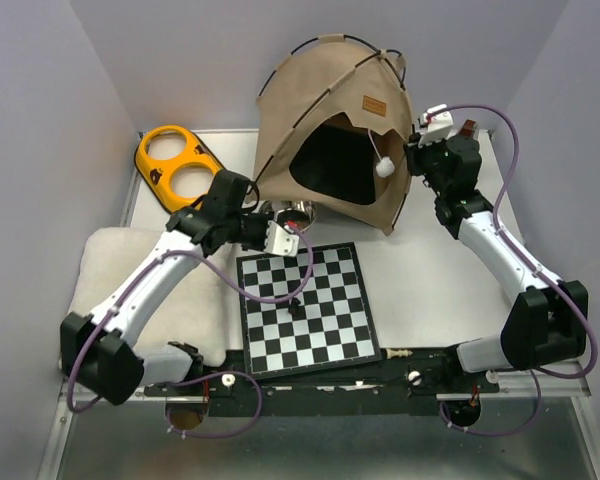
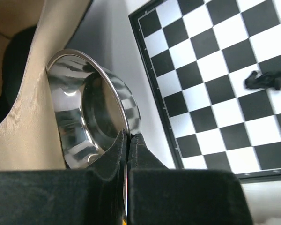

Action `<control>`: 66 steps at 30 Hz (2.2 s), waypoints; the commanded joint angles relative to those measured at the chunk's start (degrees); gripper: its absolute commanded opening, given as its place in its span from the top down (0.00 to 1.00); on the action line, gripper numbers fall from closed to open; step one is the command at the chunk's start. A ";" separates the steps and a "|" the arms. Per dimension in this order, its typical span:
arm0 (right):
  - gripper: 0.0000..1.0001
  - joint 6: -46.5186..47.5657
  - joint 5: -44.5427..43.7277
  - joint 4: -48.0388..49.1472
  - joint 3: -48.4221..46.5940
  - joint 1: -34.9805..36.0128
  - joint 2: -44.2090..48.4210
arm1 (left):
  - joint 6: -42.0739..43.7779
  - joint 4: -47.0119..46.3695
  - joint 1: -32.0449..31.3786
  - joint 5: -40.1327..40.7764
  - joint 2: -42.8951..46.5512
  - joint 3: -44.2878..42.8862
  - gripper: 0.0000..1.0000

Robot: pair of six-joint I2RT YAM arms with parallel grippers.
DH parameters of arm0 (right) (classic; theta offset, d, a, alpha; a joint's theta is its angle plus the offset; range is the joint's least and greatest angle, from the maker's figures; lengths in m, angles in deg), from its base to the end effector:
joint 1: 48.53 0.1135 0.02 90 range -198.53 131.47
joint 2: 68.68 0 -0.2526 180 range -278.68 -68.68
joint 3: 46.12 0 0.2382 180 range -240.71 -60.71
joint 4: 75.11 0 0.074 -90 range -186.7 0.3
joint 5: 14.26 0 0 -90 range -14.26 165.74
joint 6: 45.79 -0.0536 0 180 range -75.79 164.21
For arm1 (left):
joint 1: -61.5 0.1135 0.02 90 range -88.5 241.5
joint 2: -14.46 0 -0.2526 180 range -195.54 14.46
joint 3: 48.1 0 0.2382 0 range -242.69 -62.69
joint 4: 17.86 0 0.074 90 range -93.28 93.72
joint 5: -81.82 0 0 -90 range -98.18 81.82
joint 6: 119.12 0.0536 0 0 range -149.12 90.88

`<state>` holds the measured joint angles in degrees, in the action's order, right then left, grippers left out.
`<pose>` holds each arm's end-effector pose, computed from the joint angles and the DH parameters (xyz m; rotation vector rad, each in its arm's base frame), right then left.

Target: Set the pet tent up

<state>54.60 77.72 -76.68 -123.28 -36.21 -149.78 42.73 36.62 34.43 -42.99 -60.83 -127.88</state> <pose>0.3372 0.0755 0.3344 -0.3539 1.6292 0.0543 0.2258 -0.1498 0.2861 1.8843 1.2723 -0.3415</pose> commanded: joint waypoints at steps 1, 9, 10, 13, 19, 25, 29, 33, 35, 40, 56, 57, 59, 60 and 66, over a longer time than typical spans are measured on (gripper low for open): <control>0.72 0.24 2.77 -3.70 0.78 0.34 1.91 | -7.52 9.11 1.75 -6.58 7.16 -1.51 1.00; 0.99 -4.32 0.32 -0.09 -1.14 0.16 -0.98 | -6.55 19.08 1.85 -12.29 12.10 0.93 1.00; 0.99 -5.20 -1.69 -0.62 -2.90 0.16 -1.69 | -7.42 18.81 1.67 -13.35 11.57 1.11 1.00; 0.99 -4.69 -11.44 0.78 -6.07 0.25 -3.01 | -11.11 17.41 1.14 -16.77 9.72 0.07 1.00; 0.99 0.15 -20.00 3.95 -1.96 0.16 -0.47 | -24.89 9.08 1.05 -15.04 11.38 0.32 1.00; 0.63 1.73 -5.16 -2.72 2.89 0.08 2.00 | -43.89 -6.32 13.24 -5.80 13.77 2.09 1.00; 0.27 0.78 2.58 -9.05 1.05 0.16 3.40 | -39.96 -6.15 21.25 1.48 7.63 -4.06 1.00; 0.10 -0.72 8.73 -15.97 -2.20 0.08 5.25 | -32.05 -8.51 26.53 8.42 -2.65 -10.21 1.00; 0.03 -1.25 10.32 -19.24 -3.87 0.16 6.39 | -30.12 -10.54 30.13 10.28 -10.10 -14.86 1.00; 0.00 -2.83 15.06 -27.15 -6.69 0.08 10.51 | -30.19 -10.64 35.76 14.41 -31.02 -34.35 1.00; 0.00 4.72 24.66 -56.95 -18.38 -3.35 14.30 | -19.39 -8.26 37.53 18.19 -61.11 -62.43 1.00; 0.00 5.68 23.70 -58.44 -18.64 -3.70 14.22 | -18.95 -8.09 37.53 18.98 -61.64 -62.52 1.00; 0.00 6.65 22.81 -60.29 -18.73 -4.66 14.39 | -17.37 -6.77 37.79 20.04 -62.43 -62.43 1.00; 0.00 7.01 22.29 -61.52 -18.91 -5.02 14.39 | -16.14 -5.90 37.79 20.22 -62.61 -62.17 1.00; 0.00 10.25 21.31 -69.17 -21.36 -8.97 13.16 | -13.67 -4.92 37.97 21.53 -61.21 -59.53 0.55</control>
<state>61.57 99.99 -137.05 -141.48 -42.46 -135.80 25.75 29.72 72.24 -23.80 -122.70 -188.11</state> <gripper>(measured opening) 0.998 0.205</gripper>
